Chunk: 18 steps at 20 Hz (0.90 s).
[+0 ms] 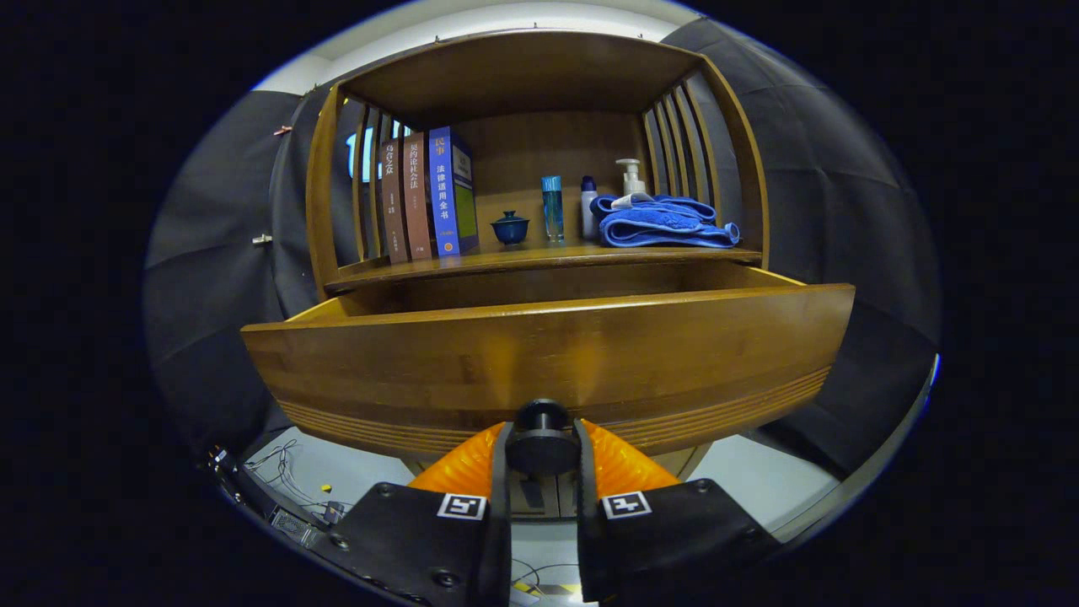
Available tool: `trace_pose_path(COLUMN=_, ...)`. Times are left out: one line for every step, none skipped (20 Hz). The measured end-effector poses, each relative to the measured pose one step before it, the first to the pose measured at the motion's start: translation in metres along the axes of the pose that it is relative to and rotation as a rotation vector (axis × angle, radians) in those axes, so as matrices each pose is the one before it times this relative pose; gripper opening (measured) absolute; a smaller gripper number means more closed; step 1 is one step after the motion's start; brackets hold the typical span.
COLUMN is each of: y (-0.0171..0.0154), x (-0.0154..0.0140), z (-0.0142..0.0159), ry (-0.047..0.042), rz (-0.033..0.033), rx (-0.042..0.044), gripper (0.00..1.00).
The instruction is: Pull open the drawer, take out the items inside it, and place them on the countertop above the cabinet.
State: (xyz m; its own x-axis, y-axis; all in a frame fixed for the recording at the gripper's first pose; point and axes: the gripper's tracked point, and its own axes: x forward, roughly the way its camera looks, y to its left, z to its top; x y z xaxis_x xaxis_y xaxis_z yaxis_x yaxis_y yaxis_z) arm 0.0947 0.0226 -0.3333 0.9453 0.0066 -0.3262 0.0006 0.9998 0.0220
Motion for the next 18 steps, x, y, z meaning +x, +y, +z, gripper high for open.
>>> trace_pose_path(y=0.00091, x=-0.00524, z=-0.00216, ry=0.00261, rz=-0.00099, rx=-0.00102, gripper=0.35)
trace_pose_path(y=0.00065, x=-0.0058, z=-0.00268, ry=0.00222, rz=0.0002, rx=0.00182, gripper=0.35)
trace_pose_path(y=0.00031, x=-0.0046, z=-0.00261, ry=0.00335, rz=-0.00207, rx=0.00079, gripper=0.35)
trace_pose_path(y=-0.00053, x=-0.00352, z=-0.0042, ry=0.00546, rz=-0.00293, rx=0.00128, gripper=0.35)
trace_pose_path(y=0.00068, x=-0.00375, z=-0.00485, ry=0.00849, rz=0.00048, rx=0.00206, gripper=0.35)
trace_pose_path(y=0.00037, x=-0.00318, z=0.00167, ry=-0.0066, rz=0.00065, rx=0.00386, gripper=0.35)
trace_pose_path(y=-0.00019, x=-0.00238, z=-0.00208, ry=0.00332, rz=-0.00215, rx=-0.00566, gripper=0.35)
trace_pose_path(y=-0.00032, x=-0.00205, z=-0.00173, ry=0.00168, rz=0.00043, rx=-0.00445, gripper=0.35)
trace_pose_path(y=0.00023, x=-0.00049, z=0.00047, ry=0.00014, rz=0.00214, rx=0.00241, gripper=0.35)
trace_pose_path(y=0.00053, x=0.0006, z=-0.00124, ry=0.01182, rz=0.00399, rx=0.00188, gripper=0.35)
trace_pose_path(y=0.00011, x=0.00132, z=-0.00208, ry=0.01278, rz=0.00877, rx=0.00915, gripper=0.36)
trace_pose_path(y=0.00112, x=-0.00279, z=0.0006, ry=0.01592, rz=0.01624, rx=0.01698, gripper=0.4)
trace_pose_path(y=0.00117, x=-0.0035, z=0.00428, ry=0.00094, rz=0.02187, rx=0.02953, gripper=0.45)
trace_pose_path(y=-0.00187, x=-0.00533, z=0.00687, ry=-0.00292, rz=0.00625, rx=0.02802, gripper=0.55)
trace_pose_path(y=-0.00358, x=-0.00554, z=0.00751, ry=-0.00017, rz=-0.00204, rx=0.01333, gripper=0.66)
trace_pose_path(y=-0.00385, x=-0.00666, z=0.00316, ry=0.01162, rz=-0.00877, rx=0.00049, gripper=0.77)
trace_pose_path(y=-0.00021, x=-0.0066, z=0.00562, ry=0.0131, rz=0.00304, rx=-0.00756, gripper=0.88)
trace_pose_path(y=-0.00195, x=-0.0092, z=0.00778, ry=0.01132, rz=-0.00665, rx=-0.02208, gripper=0.99)
